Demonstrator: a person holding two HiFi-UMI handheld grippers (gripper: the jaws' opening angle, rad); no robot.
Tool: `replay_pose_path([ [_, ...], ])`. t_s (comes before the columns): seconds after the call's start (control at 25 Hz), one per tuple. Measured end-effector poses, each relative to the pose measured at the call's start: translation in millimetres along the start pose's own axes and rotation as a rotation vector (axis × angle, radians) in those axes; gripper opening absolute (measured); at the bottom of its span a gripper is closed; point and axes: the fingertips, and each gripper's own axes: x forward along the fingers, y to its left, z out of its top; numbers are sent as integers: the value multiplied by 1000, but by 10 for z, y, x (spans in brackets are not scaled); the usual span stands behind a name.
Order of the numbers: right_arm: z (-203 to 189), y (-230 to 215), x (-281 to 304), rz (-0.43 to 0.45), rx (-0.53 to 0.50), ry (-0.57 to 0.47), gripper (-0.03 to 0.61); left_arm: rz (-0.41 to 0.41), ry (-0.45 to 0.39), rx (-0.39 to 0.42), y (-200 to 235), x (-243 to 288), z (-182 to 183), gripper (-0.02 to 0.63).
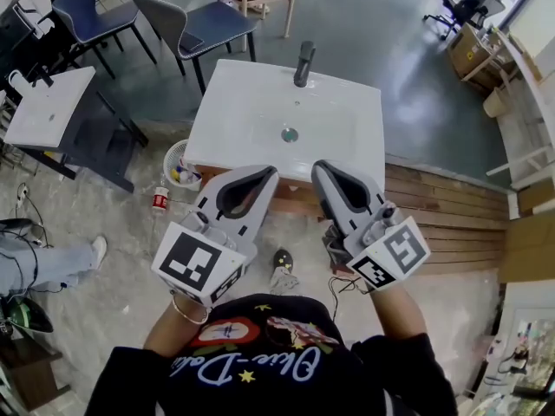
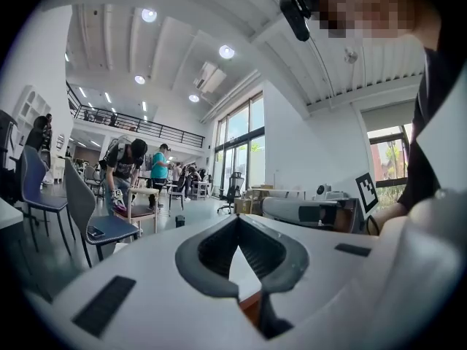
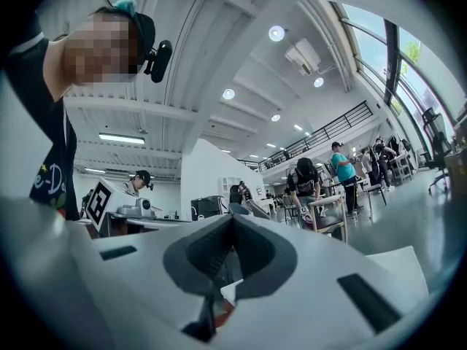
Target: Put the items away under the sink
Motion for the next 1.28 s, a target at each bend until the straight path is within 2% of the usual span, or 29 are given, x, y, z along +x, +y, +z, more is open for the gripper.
replay_pose_path([
  [0.32,-10,-450,-93,-5,12,16,8,-33,12,3,-68,557,-9,8],
  [0.68,21,-970,-127,30,34,15,8,22,14,9,-31,1017,6,8],
  [1.28,-15,-1102,-188,106,-1,35,8,81,3,25,-95,1171,-21,8],
])
